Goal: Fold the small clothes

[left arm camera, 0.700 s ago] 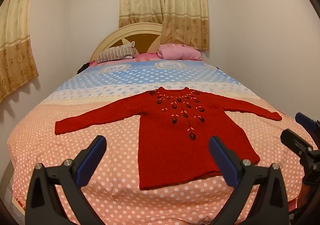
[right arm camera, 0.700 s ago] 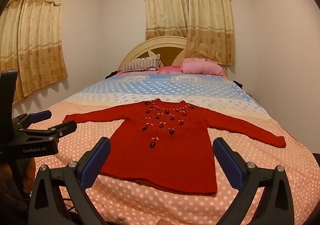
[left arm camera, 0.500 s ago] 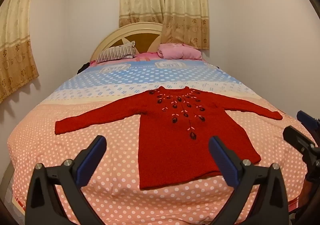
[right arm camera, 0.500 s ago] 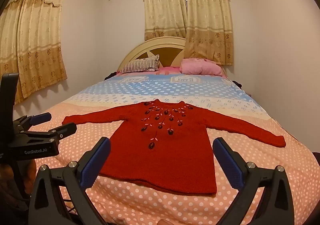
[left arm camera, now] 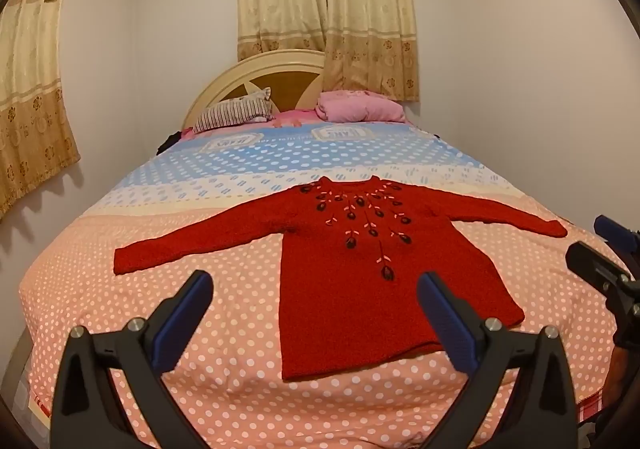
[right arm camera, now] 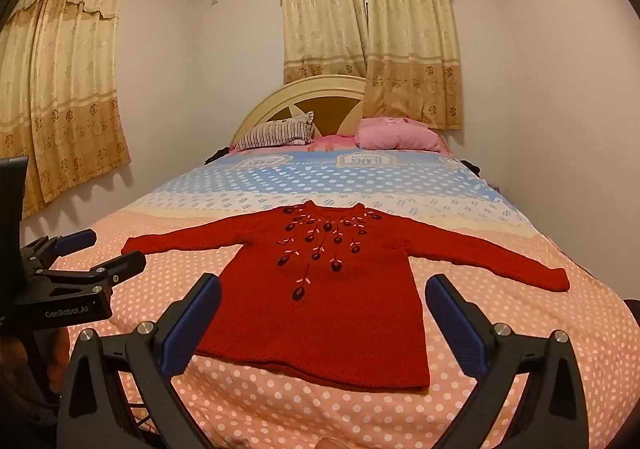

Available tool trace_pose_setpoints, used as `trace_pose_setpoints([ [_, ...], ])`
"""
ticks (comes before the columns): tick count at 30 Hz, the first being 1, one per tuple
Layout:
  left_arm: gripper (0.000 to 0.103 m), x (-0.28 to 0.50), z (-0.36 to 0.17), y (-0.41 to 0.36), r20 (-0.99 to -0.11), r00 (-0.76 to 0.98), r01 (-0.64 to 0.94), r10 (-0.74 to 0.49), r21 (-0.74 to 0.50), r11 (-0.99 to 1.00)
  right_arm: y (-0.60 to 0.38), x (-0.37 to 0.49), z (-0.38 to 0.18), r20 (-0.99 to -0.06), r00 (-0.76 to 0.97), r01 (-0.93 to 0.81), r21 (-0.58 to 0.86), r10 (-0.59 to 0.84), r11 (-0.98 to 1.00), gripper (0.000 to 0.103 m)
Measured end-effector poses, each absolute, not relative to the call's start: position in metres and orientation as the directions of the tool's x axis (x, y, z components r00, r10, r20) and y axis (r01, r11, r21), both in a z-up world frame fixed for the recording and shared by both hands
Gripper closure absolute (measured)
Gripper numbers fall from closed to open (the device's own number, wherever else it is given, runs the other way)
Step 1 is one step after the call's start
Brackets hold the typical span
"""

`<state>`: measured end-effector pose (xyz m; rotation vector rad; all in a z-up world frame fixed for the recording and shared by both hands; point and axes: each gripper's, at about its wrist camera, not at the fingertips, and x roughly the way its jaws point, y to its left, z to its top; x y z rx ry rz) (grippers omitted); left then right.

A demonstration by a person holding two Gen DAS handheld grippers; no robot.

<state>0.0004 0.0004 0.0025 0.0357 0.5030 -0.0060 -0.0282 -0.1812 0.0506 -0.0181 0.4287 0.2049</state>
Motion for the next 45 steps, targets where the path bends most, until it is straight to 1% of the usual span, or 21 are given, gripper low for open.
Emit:
trace_pose_setpoints([
  [45,0.0,0.003,-0.004,0.0039,-0.488,0.873,0.004,0.013,0.034,0.999,-0.1776,-0.0286,0.0463,-0.433,0.879,-0.212,0.021,0.2,0.977,0.001],
])
